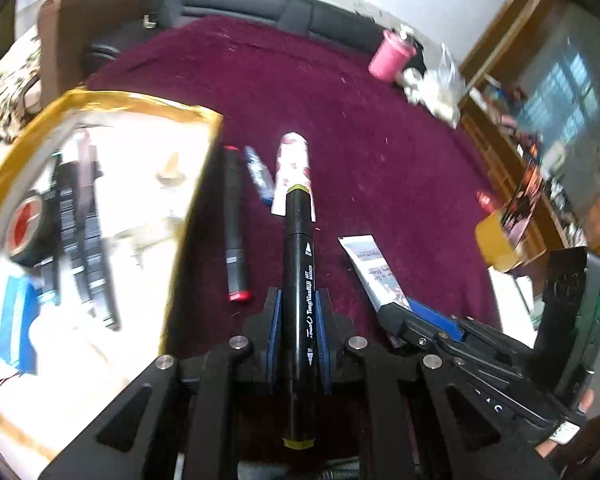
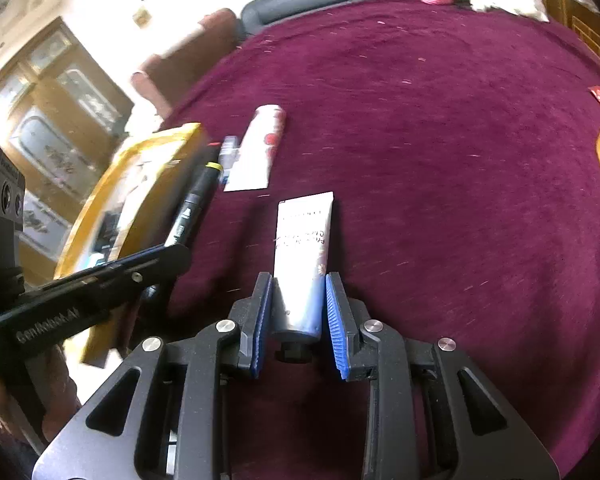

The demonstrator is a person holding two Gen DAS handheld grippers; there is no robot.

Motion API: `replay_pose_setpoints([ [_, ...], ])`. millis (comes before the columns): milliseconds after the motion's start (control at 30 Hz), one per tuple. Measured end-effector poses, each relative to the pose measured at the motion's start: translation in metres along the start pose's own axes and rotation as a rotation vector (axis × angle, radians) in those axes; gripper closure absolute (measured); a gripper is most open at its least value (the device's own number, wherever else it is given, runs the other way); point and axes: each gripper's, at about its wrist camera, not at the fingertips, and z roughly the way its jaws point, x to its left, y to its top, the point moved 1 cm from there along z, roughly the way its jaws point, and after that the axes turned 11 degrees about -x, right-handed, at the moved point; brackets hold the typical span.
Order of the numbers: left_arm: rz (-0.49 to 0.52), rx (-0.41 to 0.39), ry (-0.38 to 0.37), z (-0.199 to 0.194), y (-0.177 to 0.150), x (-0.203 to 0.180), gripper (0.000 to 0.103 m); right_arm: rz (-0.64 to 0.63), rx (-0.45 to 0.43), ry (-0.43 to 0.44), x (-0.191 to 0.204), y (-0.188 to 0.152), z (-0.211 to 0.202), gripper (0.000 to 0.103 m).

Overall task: Organize objects
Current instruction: 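Lower the tube and marker into the yellow-lined box and open both grippers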

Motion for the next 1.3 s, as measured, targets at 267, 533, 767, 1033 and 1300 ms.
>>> replay_pose_setpoints([
  [267, -0.152, -0.052, 0.053, -0.053, 0.019, 0.071, 0.088, -0.118, 0.008, 0.176, 0.088, 0.009, -0.002, 0.076],
  [533, -0.241, -0.07, 0.129, -0.043, 0.03, 0.12, 0.088, -0.176, 0.092, 0.236, 0.139, 0.011, 0.042, 0.076],
  [767, -0.242, -0.039, 0.132, -0.028, 0.035, 0.136, 0.088, -0.23, 0.142, 0.247, 0.166, 0.009, 0.067, 0.076],
  [1033, -0.19, 0.013, 0.112, -0.016, 0.033, 0.14, 0.088, -0.283, 0.166, 0.216, 0.177, 0.005, 0.084, 0.076],
  [1300, -0.222, 0.035, 0.129, -0.011, 0.03, 0.154, 0.088, -0.313, 0.191, 0.205, 0.184, 0.001, 0.096, 0.076],
])
